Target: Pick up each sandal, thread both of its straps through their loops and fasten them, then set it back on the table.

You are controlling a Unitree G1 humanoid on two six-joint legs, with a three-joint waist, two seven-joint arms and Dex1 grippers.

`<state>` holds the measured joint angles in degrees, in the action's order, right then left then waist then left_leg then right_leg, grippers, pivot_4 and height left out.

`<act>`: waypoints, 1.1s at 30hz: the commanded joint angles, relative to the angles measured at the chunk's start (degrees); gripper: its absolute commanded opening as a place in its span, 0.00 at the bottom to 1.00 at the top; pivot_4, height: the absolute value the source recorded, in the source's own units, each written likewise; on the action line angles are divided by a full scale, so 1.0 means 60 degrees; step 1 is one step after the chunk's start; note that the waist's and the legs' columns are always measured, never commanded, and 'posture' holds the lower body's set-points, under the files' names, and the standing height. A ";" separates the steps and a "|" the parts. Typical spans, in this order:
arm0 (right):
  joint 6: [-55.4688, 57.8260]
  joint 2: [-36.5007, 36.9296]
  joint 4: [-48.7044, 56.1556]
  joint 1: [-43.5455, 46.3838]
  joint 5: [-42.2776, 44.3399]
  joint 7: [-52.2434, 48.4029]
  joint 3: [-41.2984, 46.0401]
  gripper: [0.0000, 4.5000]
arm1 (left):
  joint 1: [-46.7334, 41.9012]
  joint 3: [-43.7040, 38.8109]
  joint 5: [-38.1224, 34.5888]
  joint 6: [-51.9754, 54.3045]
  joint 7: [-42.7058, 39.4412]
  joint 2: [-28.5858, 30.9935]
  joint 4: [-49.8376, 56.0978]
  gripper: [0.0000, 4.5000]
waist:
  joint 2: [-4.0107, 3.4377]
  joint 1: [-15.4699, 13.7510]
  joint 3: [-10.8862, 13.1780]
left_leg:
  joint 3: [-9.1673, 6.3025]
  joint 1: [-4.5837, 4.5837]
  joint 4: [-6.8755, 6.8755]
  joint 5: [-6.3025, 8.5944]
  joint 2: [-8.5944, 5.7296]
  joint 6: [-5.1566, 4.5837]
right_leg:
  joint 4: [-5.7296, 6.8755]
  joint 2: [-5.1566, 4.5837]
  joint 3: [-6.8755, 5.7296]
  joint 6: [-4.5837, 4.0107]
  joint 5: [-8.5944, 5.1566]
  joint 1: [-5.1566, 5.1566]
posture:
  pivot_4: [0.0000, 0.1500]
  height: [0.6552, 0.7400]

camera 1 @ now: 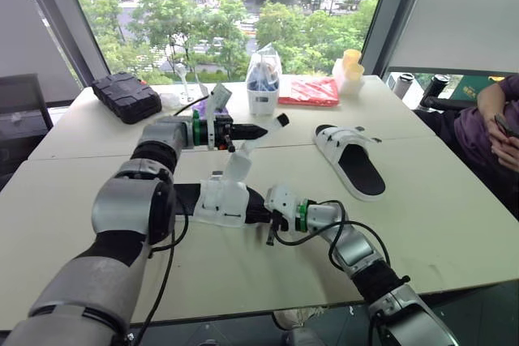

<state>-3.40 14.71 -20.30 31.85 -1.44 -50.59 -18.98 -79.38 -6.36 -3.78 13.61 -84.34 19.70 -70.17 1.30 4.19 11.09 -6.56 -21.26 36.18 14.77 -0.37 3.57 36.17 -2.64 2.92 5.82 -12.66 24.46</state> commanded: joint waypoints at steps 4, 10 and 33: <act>-0.0436 0.0145 -0.0833 0.0019 -0.0278 -0.0130 -0.0164 0.00 | 0.1992 0.0939 0.0483 -0.3624 0.0509 0.0367 0.3310 0.02 | -0.0006 -0.0023 -0.0005 | 0.0003 0.0014 0.0000 -0.0001 0.0001 0.0002 | 0.0002 -0.0003 0.0007 -0.0007 0.0004 -0.0012 | 1.00 1.00; -0.1143 0.0135 -0.1990 0.0404 -0.0407 -0.0166 -0.0210 0.00 | 0.2974 0.1374 0.1404 -0.8735 0.3095 0.0672 0.3808 0.02 | 0.0001 -0.0089 -0.0008 | 0.0002 0.0027 0.0007 -0.0020 0.0001 0.0032 | 0.0000 -0.0003 0.0008 -0.0033 0.0034 -0.0023 | 1.00 1.00; -0.1969 0.0087 -0.3070 0.0659 -0.0622 -0.0259 -0.0360 0.00 | 0.4140 0.2783 0.3527 -1.4702 0.7348 0.3027 0.3434 0.86 | -0.0010 -0.0051 -0.0015 | 0.0003 0.0197 0.0005 -0.0039 0.0002 0.0032 | -0.0024 0.0001 0.0013 -0.0032 0.0010 -0.0207 | 1.00 1.00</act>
<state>-16.28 14.51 -34.91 36.94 -2.68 -51.60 -19.94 -52.74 12.12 18.13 -76.64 -42.32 36.37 -49.39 1.24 3.88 11.00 -6.54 -20.08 36.20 14.54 -0.36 3.76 36.02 -2.63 3.00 5.63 -12.60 23.22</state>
